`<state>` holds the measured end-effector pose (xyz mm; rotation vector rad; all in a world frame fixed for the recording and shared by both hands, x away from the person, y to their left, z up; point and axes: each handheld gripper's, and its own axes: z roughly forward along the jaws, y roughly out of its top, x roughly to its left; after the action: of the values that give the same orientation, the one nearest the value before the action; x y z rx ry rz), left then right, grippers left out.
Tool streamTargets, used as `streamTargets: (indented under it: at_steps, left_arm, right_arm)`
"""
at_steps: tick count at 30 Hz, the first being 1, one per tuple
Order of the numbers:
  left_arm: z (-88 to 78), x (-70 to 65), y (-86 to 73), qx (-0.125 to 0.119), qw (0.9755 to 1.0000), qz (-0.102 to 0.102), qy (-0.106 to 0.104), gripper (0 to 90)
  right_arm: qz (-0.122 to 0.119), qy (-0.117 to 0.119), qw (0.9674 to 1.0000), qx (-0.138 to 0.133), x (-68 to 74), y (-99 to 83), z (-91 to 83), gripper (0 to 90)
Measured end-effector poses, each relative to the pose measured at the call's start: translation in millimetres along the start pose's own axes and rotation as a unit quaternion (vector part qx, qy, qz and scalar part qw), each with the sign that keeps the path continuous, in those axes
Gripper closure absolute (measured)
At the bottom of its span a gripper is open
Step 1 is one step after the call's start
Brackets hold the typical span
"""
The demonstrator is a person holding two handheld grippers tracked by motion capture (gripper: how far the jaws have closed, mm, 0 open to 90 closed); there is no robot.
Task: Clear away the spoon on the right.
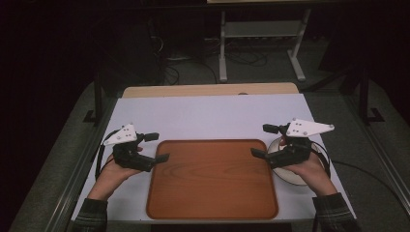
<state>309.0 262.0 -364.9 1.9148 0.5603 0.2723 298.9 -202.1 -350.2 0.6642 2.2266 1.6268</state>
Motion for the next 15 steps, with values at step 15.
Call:
streamTargets:
  at_steps: [15]
  left_arm:
    - [-1.2,0.8,-0.7,0.000,1.0000,-0.001,0.002,12.6]
  right_arm:
    - [0.010,-0.028,0.9995,0.008,-8.3,-0.9,-6.8,12.5]
